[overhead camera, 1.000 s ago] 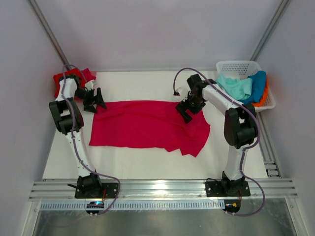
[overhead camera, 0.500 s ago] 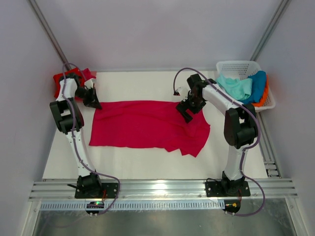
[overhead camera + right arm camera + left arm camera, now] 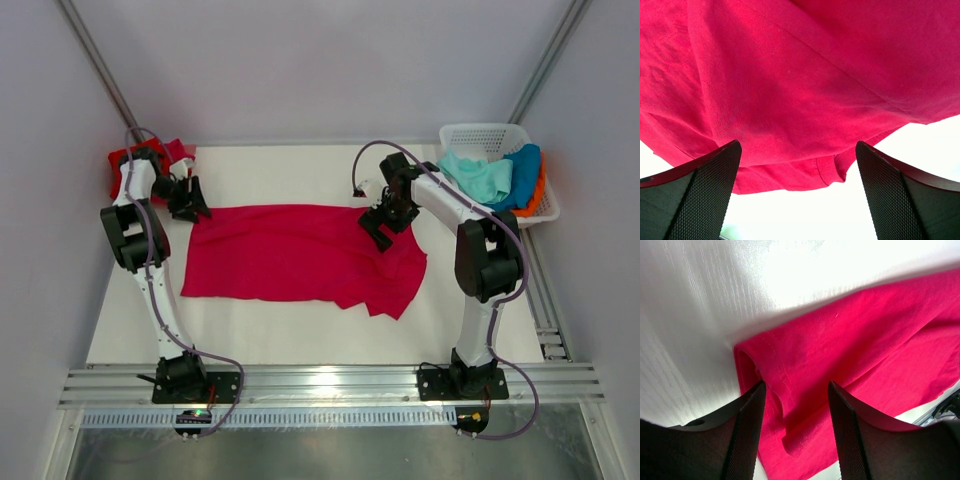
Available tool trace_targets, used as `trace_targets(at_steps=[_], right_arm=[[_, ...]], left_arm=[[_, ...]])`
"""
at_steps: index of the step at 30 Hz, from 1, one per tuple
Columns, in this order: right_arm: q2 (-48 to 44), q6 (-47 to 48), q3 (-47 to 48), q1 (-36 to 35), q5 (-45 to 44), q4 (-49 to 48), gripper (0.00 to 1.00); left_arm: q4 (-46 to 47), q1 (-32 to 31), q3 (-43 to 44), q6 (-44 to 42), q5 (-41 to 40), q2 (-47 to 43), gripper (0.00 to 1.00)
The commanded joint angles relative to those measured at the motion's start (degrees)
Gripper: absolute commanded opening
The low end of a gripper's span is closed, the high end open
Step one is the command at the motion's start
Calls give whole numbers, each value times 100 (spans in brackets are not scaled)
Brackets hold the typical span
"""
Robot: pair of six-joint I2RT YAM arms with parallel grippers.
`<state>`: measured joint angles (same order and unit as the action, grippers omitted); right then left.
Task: Fold and stack the t-shirts
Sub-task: Fold the tshirt
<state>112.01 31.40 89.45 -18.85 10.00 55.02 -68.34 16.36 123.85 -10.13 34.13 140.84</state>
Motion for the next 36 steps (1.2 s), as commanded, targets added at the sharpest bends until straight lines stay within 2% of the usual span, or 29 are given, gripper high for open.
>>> trace_targets(at_steps=[1,4,7,8,10,14,26,36], right_arm=[[-118,59,20,13,-7,-18,99],[-118,68,20,13,-7,-9,99],[-118,103,-6,13,-15,43,99],[-126,112,-24,13,-16,52,99],[-144,147,-59,13,-68,52,99],[-179,95,-199,31,-270,-79,99],[-205,77,-613,189,-551,-203,99],[-162,130,-674,198,-604,-203,99]], left_arm=[[49,43,104,37,146,-109,55],[83,34,95,37,208,-74,51],[101,34,139,55,252,-12,29],[92,43,157,64,269,66,12],[84,43,209,55,287,128,0],[154,34,262,108,287,190,0],[417,227,1246,108,-652,137,0],[593,394,1396,46,-829,-56,0]])
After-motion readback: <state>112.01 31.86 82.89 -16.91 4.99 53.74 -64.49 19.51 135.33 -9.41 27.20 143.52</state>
